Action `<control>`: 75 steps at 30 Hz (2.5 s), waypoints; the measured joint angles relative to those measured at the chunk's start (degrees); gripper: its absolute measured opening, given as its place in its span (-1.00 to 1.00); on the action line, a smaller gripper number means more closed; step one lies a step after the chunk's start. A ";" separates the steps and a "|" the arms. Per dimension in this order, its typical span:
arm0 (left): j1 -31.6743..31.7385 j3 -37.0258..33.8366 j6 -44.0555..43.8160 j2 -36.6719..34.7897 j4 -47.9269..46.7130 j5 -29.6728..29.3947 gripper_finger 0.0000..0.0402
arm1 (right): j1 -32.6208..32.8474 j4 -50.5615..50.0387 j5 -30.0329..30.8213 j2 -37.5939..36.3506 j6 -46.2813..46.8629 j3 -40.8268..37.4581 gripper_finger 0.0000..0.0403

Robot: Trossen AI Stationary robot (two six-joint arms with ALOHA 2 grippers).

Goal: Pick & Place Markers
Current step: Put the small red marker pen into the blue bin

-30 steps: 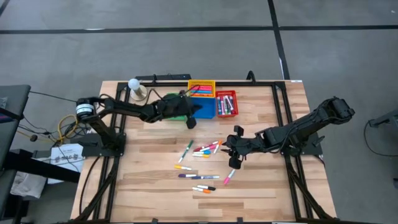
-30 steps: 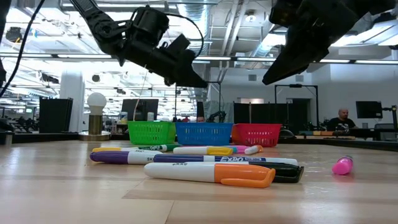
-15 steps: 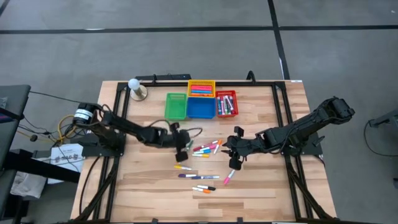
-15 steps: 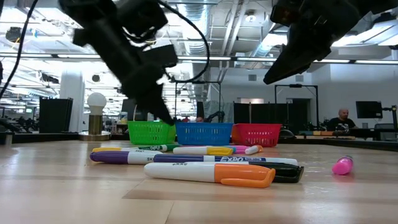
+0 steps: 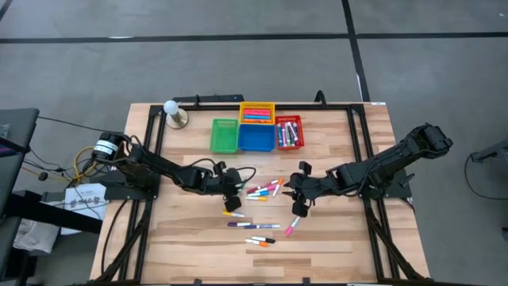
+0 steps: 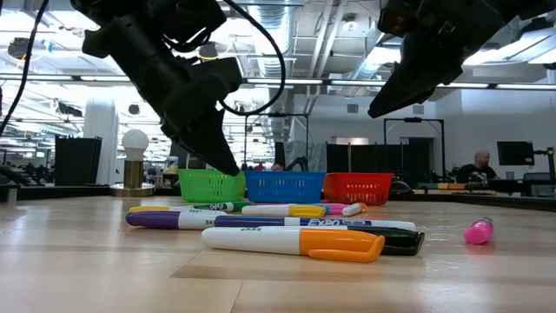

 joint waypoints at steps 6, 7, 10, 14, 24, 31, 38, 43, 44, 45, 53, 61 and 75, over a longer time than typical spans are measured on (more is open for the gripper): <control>-0.01 0.00 -3.81 0.00 0.20 1.29 -0.35 | 0.00 0.01 0.01 0.00 0.00 0.00 -0.47; -0.01 0.00 -4.01 0.00 0.20 1.29 -0.33 | 0.00 0.00 -0.01 0.00 0.00 0.00 -0.47; 0.32 0.00 -2.98 0.04 0.99 0.46 -0.29 | 0.00 0.01 0.00 0.00 0.00 0.00 -0.47; 1.12 0.00 4.33 0.04 6.97 0.20 -0.29 | 0.00 0.01 0.01 0.00 0.00 0.00 -0.47; 7.06 0.10 13.78 4.37 17.91 8.83 -0.38 | -0.04 0.01 0.03 0.00 -0.32 0.00 -0.47; 7.58 0.11 16.45 10.26 22.37 12.27 -0.41 | -0.04 -0.07 0.03 0.00 -0.48 0.00 -0.47; 6.68 0.11 18.10 11.70 24.27 13.08 -0.41 | -0.04 -0.63 0.04 0.00 -0.50 0.00 -0.47; 6.35 0.09 18.11 11.72 24.11 13.49 -0.41 | -0.04 -0.68 0.05 0.00 -0.50 0.00 -0.47; 6.35 0.09 18.11 11.72 24.05 13.49 -0.41 | -0.04 -0.67 0.05 0.00 -0.50 0.00 -0.47; 6.35 0.11 18.11 11.72 24.05 13.46 -0.41 | -0.04 -0.66 0.05 0.00 -0.50 0.00 -0.47; 6.37 0.09 18.02 11.72 23.15 13.40 -0.41 | -0.04 -0.66 0.07 0.00 -0.50 0.00 -0.47; 6.37 0.09 17.87 11.72 21.69 13.40 -0.41 | -0.04 -0.66 0.09 0.00 -0.50 0.01 -0.47; 6.39 0.09 17.17 13.59 21.71 13.57 -0.41 | -0.04 -0.43 0.16 0.00 -0.50 0.00 -0.47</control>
